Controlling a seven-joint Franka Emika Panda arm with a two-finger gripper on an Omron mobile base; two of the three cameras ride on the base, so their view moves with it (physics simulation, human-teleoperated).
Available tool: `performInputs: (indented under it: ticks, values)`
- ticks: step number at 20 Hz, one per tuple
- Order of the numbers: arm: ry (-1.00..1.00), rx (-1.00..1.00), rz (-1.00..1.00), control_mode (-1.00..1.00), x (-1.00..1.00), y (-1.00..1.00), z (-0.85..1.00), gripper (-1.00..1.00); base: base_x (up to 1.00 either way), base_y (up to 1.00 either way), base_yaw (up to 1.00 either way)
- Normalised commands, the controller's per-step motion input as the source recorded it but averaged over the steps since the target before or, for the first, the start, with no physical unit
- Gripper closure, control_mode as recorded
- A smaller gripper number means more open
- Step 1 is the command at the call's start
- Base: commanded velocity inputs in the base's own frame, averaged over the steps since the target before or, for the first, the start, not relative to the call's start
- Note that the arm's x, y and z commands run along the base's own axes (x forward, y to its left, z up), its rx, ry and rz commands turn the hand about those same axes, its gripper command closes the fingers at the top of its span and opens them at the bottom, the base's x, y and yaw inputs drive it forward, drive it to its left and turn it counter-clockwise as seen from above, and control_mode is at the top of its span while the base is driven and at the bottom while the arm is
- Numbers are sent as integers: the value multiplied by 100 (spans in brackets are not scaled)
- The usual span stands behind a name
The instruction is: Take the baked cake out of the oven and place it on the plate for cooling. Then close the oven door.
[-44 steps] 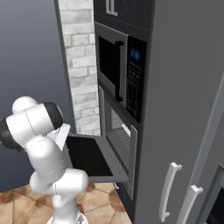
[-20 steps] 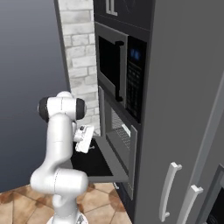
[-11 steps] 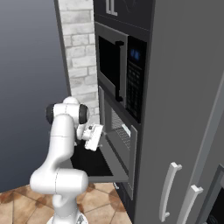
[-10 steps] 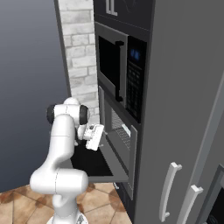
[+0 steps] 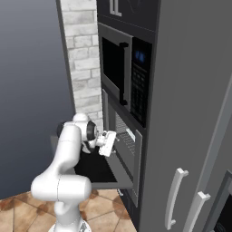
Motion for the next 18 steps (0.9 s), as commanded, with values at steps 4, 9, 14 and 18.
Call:
performInputs:
  ticks: [4,9,14,18]
  values:
    - [0,-1,-4,-100,54,-37,-47,-100,0,0,0]
    - [0,0,-1,-100,18,-62,-38,-100,0,0,0]
    - [0,0,0,-100,10,-52,-38,-100,0,0,0]
    - [0,0,0,-100,14,-36,-31,-100,0,0,0]
